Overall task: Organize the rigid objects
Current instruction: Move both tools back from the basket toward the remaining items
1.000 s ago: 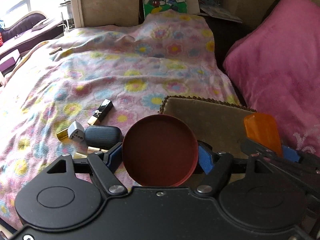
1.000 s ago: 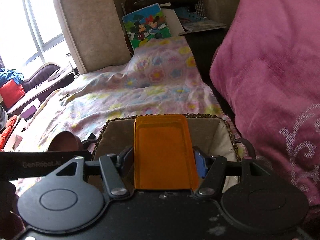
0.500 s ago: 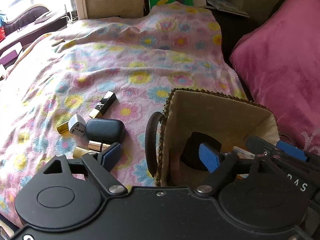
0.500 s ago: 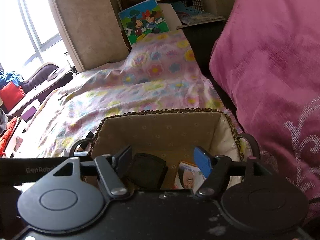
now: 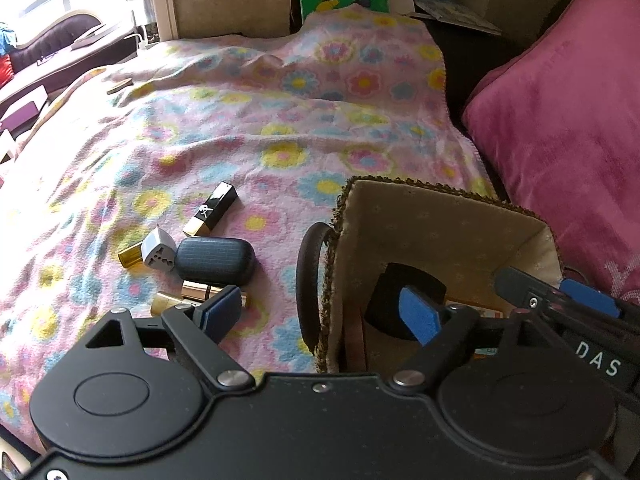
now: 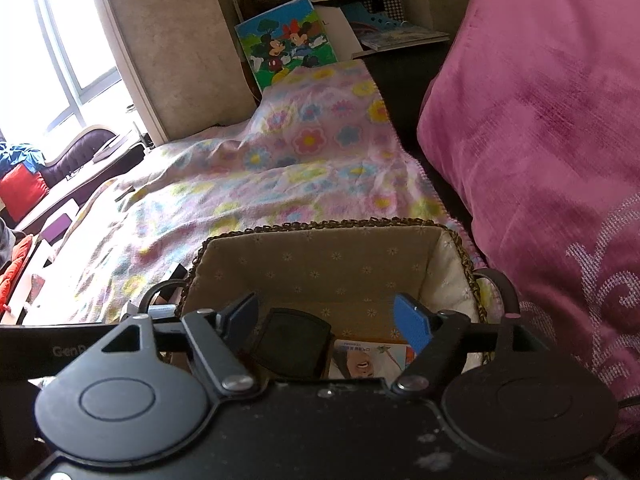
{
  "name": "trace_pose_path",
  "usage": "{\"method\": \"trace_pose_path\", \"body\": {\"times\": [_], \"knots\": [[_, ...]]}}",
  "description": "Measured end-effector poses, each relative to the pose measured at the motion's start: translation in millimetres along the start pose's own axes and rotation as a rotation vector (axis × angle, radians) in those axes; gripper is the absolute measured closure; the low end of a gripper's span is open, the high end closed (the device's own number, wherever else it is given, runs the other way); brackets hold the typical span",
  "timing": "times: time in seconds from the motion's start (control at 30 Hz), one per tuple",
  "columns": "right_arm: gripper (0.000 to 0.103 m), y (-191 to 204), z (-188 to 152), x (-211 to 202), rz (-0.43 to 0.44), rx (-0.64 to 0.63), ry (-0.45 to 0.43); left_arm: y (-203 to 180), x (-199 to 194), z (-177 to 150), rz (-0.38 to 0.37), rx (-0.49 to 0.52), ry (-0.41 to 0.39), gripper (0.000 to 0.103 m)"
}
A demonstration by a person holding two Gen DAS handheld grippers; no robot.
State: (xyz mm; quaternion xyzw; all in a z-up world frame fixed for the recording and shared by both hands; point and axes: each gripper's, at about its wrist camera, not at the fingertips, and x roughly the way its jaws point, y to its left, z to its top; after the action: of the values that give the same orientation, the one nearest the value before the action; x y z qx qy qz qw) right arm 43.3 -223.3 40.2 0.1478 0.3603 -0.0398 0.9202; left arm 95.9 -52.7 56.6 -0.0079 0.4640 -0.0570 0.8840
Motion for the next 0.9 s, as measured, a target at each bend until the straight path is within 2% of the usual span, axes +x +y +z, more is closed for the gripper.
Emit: {"method": "trace_pose_path", "body": {"times": [0.13, 0.9], "knots": [[0.028, 1.7, 0.1, -0.1, -0.002, -0.017, 0.003, 8.2, -4.9, -1.8, 0.007, -0.018, -0.012, 0.015], [0.028, 10.3, 1.4, -6.9, -0.007, -0.065, 0.0, 45.6, -6.0, -3.8, 0.021, -0.087, -0.021, 0.014]]}}
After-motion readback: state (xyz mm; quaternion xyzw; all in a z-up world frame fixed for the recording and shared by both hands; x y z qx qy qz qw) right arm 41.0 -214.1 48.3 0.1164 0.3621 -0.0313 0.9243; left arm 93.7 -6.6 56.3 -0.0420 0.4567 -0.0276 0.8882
